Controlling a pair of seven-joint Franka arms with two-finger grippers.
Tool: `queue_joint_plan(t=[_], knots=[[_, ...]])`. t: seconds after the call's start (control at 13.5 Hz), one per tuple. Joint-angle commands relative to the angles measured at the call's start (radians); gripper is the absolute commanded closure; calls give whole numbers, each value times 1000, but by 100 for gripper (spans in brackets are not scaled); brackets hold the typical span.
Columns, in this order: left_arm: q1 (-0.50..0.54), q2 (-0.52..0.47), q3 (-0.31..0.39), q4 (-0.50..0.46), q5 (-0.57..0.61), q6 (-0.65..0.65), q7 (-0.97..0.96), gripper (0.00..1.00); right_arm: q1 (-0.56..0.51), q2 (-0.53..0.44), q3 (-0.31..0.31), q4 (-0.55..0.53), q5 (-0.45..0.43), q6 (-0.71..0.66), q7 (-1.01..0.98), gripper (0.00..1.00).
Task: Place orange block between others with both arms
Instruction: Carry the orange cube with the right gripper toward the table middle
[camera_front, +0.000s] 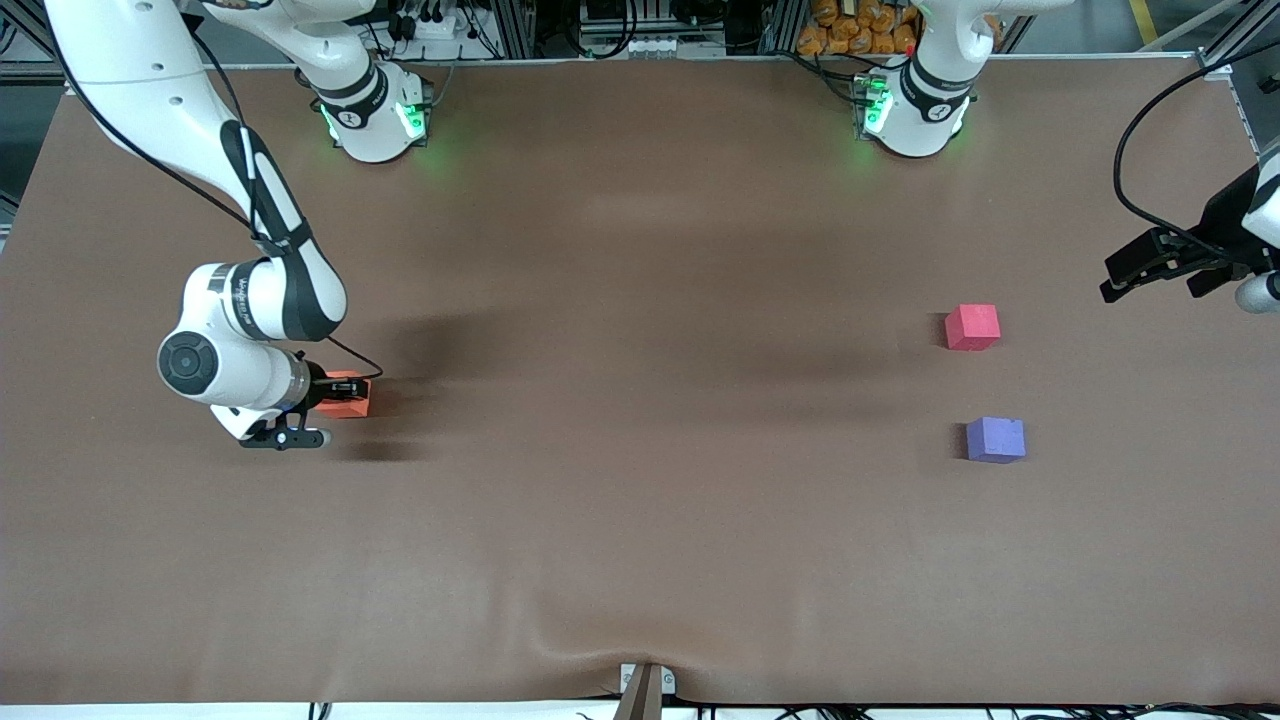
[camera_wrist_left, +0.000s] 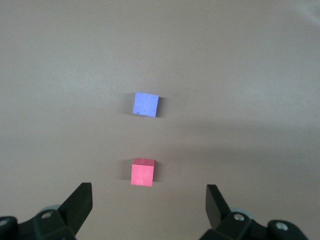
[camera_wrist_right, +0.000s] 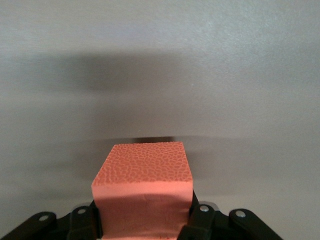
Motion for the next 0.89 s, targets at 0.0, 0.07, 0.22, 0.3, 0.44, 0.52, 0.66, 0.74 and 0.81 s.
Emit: queue_joint_plan(t=[0.0,0.07,0.22,0.3,0.44,0.52,0.66,0.74,0.81], knots=[[2,6,4,13,-18,-14,27,0,45,-60,1,52,25,-130,-9,100],[2,6,4,13,-20,-16,27,0,65,-79,1,74,25,-171,-9,100],[2,6,4,13,-20,-16,27,0,108,-103,3,134,25,-262,-11,100],[2,6,4,13,-20,-16,27,0,123,-100,6,169,28,-287,-3,100],[2,6,4,13,-20,-16,27,0,174,-100,20,209,50,-296,0,100],[2,6,4,13,-20,-16,27,0,203,-102,23,221,70,-311,2,100],[2,6,4,13,-20,-16,27,0,283,-93,21,278,102,-313,15,100],[2,6,4,13,-20,-16,27,0,316,-88,20,302,116,-308,52,100],[2,6,4,14,-20,-16,27,0,352,-79,21,330,119,-301,104,100]])
